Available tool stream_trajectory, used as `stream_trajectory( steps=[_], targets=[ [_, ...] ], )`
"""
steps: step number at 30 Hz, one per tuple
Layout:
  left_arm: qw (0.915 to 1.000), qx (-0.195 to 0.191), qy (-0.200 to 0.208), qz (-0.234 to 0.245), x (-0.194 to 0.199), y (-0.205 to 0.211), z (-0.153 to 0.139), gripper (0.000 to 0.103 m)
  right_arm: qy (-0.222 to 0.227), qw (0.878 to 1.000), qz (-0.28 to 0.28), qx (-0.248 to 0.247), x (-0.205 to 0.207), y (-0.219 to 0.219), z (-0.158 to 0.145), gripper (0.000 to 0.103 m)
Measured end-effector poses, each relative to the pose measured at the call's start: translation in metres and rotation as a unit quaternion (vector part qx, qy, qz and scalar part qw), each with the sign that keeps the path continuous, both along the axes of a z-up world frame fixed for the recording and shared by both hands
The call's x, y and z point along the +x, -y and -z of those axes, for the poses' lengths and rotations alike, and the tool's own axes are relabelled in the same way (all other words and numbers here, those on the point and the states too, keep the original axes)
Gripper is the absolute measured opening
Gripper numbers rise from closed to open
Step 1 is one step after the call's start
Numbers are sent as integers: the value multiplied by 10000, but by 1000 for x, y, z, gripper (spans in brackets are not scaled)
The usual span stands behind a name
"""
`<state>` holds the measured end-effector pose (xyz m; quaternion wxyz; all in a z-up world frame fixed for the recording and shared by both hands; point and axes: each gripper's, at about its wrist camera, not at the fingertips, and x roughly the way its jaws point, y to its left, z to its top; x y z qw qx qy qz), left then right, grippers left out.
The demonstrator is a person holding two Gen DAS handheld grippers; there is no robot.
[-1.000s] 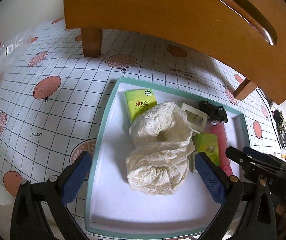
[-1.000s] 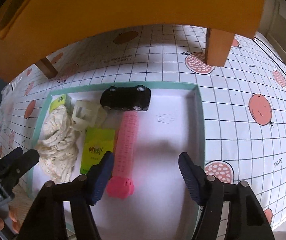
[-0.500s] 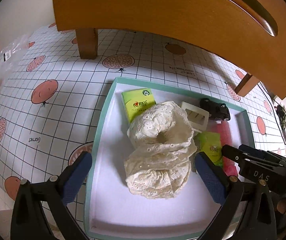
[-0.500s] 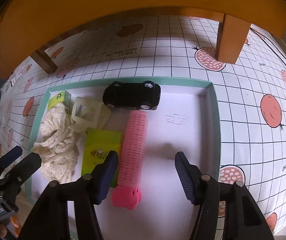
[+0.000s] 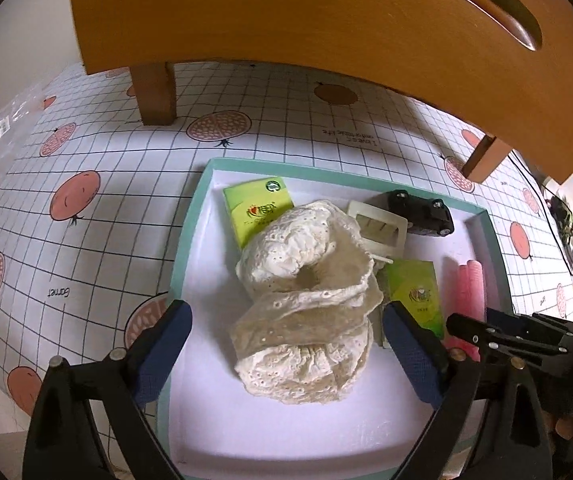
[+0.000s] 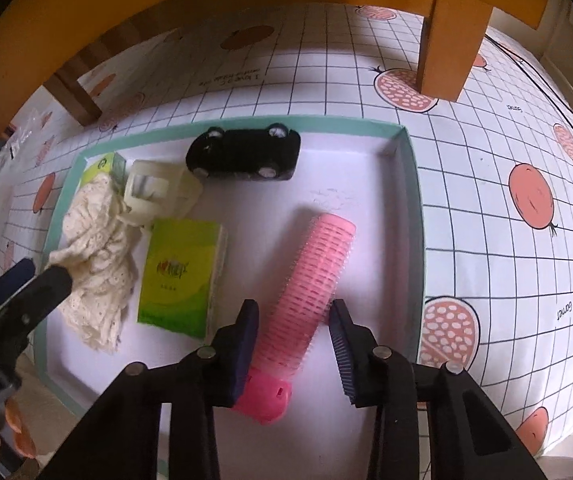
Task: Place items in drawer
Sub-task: 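Grasp the pink hair roller with the right tool, then grasp the white lace fabric with the left tool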
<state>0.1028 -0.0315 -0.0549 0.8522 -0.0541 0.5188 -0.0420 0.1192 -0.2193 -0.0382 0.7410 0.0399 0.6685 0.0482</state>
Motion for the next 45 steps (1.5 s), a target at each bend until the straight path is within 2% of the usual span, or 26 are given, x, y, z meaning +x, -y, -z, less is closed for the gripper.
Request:
stream_trajectory(
  steps=[2, 5, 9, 13, 37, 39, 43, 45],
  targets=[
    [9999, 15, -70, 94, 1, 3, 3, 82, -43, 10000, -23, -23, -5, -2, 0, 35],
    [9997, 85, -151, 184, 3, 8, 8, 81, -65, 9997, -183, -129, -10, -8, -2, 35],
    [9986, 175, -383, 320, 5, 13, 22, 66, -56, 9993, -299, -213, -12, -12, -2, 35],
    [9977, 220, -553, 333, 5, 13, 31, 65, -65, 9993, -290, -213, -11, -15, -1, 35],
    [9957, 594, -589, 406, 2, 23, 38, 61, 30, 9971, -582, -480, -15, -42, 5, 35],
    [9959, 585, -582, 379, 2, 22, 37, 54, 37, 9972, -582, -477, -15, -42, 5, 35],
    [9965, 538, -562, 292, 1, 18, 36, 44, 60, 9975, -529, -461, -15, -37, 6, 28],
    [9968, 522, -549, 244, 0, 16, 36, 35, 58, 9977, -506, -449, -15, -36, 6, 28]
  ],
)
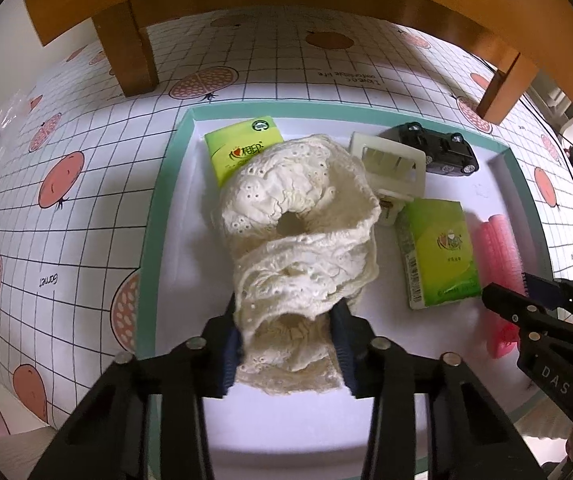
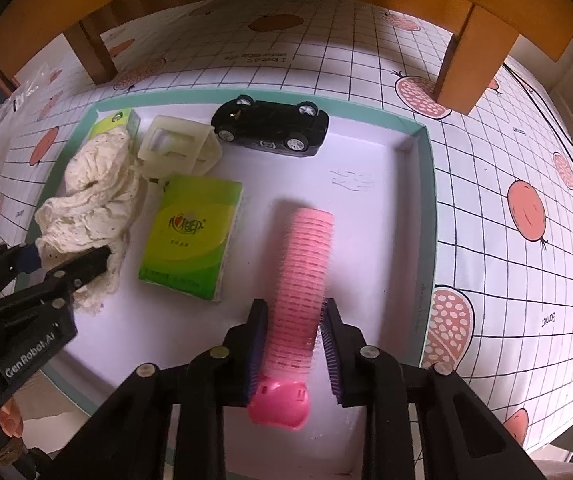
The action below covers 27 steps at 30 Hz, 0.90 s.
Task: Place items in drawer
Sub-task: 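Grasp the white lace fabric with the left tool, then carry the lace fabric with the left tool while the right tool carries the hair roller to the drawer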
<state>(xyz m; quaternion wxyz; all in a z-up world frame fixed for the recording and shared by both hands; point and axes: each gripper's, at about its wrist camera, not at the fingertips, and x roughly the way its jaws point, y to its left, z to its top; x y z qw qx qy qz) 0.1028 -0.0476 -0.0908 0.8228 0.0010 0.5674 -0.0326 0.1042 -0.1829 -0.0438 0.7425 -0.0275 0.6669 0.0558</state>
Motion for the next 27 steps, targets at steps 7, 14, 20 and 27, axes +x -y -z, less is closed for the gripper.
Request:
stream_trajectory(
  steps=[7, 14, 20, 27],
  targets=[
    [9997, -145, 25, -212, -1, -9, 0, 21, -8, 9999, 77, 65, 1, 8, -1, 26],
    [9991, -276, 64, -316, -2, -11, -3, 18, -60, 9995, 196, 245, 4, 19, -3, 26],
    [9981, -419, 280, -354, -4, -14, -17, 17, 46, 9987, 313, 402, 4, 24, -12, 25],
    [9951, -641, 651, -385, -7, -18, -41, 17, 410, 9956, 475, 694, 2, 34, -37, 25]
  ],
)
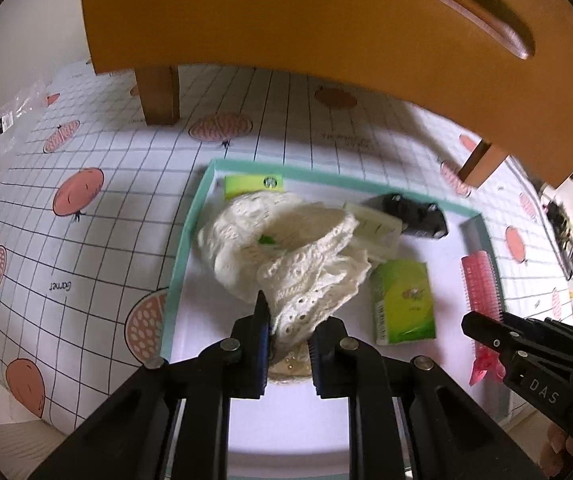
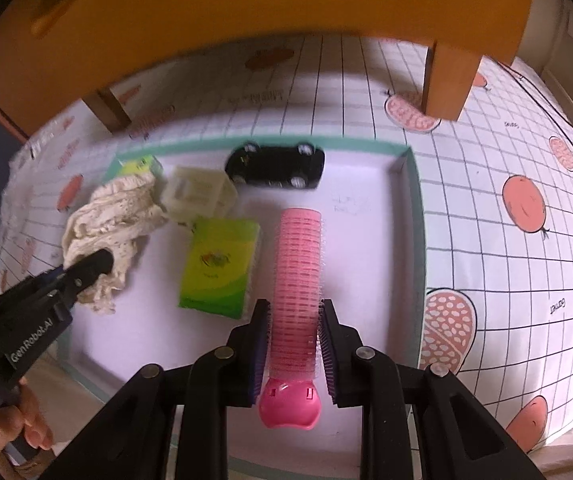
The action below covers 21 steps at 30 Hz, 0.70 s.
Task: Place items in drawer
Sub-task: 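Carry the lace fabric with the left tool while the right tool carries the hair roller to the drawer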
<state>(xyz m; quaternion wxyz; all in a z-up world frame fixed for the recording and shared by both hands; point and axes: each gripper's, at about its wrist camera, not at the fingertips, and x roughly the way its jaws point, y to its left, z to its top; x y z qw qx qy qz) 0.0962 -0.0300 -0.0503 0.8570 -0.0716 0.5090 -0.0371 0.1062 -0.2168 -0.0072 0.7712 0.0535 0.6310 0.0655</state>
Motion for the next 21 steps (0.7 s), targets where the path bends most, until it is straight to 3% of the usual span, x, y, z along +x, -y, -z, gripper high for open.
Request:
stream_trajectory(
  steps=[11, 21],
  targets=[
    [9983, -280, 514, 11, -13, -1, -37, 17, 336, 9988, 130, 334, 0, -1, -29, 25],
    [9937, -358, 1052, 167, -26, -2, -80, 17, 936, 9940, 33, 568, -4, -5, -85, 25]
  ],
)
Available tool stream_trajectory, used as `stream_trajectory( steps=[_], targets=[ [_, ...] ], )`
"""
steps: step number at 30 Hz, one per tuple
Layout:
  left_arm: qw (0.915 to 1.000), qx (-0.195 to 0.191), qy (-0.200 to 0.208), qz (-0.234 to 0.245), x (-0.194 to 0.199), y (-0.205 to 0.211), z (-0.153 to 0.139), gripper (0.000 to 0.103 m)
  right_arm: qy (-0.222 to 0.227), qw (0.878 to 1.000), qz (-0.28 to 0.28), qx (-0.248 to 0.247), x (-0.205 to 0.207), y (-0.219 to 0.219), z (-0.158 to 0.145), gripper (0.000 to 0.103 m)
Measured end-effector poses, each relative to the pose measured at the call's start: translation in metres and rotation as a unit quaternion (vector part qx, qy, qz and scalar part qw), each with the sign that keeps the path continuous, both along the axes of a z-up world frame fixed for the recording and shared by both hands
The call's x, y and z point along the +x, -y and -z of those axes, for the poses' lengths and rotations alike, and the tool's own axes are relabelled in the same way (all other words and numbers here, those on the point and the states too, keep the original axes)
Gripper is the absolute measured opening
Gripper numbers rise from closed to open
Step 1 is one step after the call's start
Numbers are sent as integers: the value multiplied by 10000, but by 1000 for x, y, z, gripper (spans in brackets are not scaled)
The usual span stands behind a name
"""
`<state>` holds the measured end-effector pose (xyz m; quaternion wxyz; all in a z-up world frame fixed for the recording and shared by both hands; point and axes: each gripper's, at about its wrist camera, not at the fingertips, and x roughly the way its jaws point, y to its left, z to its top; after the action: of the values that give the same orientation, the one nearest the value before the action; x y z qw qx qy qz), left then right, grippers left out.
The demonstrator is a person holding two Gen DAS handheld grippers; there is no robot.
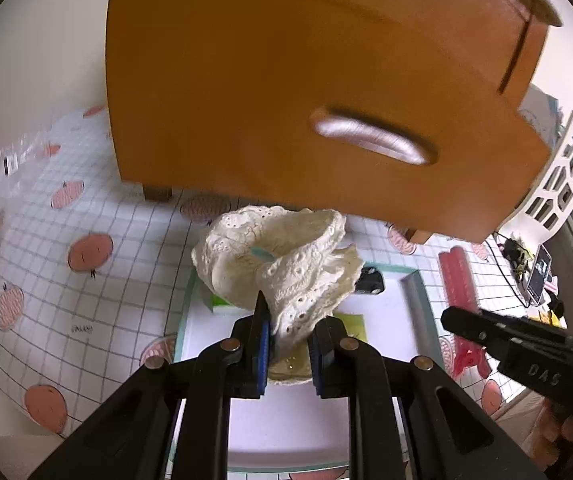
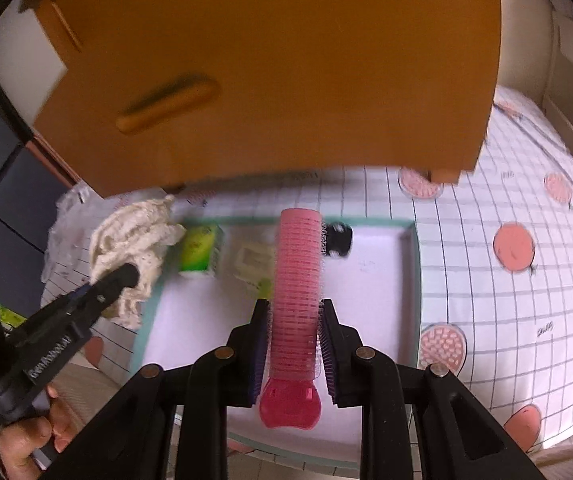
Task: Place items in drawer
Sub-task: 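Carry the lace fabric with the left tool while the right tool carries the hair roller to the drawer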
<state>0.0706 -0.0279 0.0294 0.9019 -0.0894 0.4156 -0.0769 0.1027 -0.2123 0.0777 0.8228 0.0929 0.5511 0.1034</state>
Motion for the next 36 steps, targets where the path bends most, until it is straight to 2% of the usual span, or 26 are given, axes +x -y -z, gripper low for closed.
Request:
stream_trajectory(
  steps=[3, 7, 13, 18, 23, 26, 36],
  targets=[
    [9997, -129, 227, 39, -7, -1, -21, 17, 231, 9997, -56, 111, -4, -2, -22, 25],
    [9969, -246, 730, 164, -19, 0, -62, 17, 575, 9982, -136, 144, -5, -6, -59, 25],
    [9868, -234, 1578, 286, -24, -3, -137, 17, 1335, 9903, -283, 251, 3, -11, -126, 25],
    [9797, -148, 1976, 311, -12, -5, -179, 17, 1755, 9837, -315, 228, 28, -14, -175, 25],
    [9772, -23, 2101, 315, 8, -3, -200, 17, 1908, 9810, -346, 46, 52, -16, -196, 25],
    [9775, -82, 2092, 278, 22, -6, -210, 17, 1909, 9811, -316, -36, 67, -12, -202, 25],
    [9814, 28, 1909, 213, 63, -6, -213, 17, 2034, 9783, -260, -293, 99, -11, -210, 25]
  ],
)
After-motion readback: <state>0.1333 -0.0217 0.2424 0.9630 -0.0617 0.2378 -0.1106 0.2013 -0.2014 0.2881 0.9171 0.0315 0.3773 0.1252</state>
